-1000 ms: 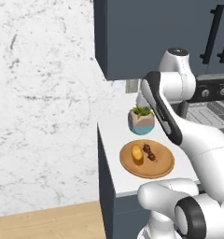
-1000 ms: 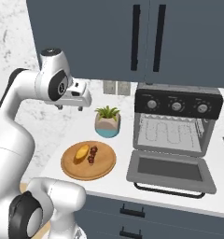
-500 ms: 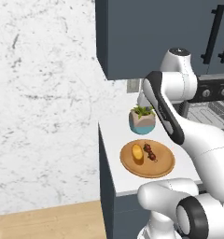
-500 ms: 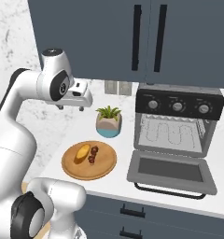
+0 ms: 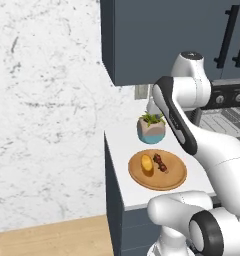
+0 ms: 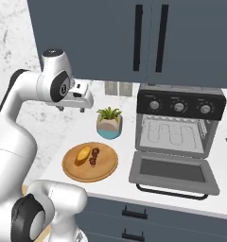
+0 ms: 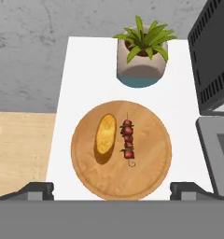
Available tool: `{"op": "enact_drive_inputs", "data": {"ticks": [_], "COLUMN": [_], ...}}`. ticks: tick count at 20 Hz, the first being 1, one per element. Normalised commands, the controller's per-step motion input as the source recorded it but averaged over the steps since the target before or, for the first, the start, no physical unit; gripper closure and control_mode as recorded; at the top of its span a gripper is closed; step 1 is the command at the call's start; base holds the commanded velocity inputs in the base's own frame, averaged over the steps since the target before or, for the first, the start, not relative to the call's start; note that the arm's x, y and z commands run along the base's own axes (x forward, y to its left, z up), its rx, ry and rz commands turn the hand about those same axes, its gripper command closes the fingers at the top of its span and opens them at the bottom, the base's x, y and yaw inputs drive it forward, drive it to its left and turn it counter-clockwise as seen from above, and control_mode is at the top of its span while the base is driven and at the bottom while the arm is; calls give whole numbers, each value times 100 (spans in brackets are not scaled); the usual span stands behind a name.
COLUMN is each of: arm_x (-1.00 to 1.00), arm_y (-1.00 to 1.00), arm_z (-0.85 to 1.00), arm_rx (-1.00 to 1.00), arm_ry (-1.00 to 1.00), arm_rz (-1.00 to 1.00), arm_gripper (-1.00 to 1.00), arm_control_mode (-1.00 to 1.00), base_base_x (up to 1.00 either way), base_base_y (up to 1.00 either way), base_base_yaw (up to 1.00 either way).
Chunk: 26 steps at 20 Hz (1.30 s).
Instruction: Pick up the kebab skewer and baguette bread, and place them inside the toaster oven. Close the toaster oven door and start by setting the timer.
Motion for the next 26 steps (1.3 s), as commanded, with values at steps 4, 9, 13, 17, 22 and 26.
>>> {"op": "enact_drive_inputs", "data": {"ticks": [4, 9, 13, 17, 22, 26], "arm_x": [0, 0, 0, 0, 0, 0], "arm_y": [0, 0, 0, 0, 0, 0], "arm_z": [0, 0, 0, 0, 0, 0], "arm_rx": [0, 0, 0, 0, 0, 0], "arm_ry": [0, 0, 0, 0, 0, 0], "arm_rz": [0, 0, 0, 0, 0, 0], "arm_gripper": [-100, -100, -100, -100, -100, -100], "arm_control_mode": [100, 100, 100, 100, 100, 100], "base_base_x": [-40, -39, 0, 0, 4, -18], "base_base_y": [-4, 0, -28, -41, -53, -38], "base_base_yaw": [0, 0, 0, 0, -2, -1]}}
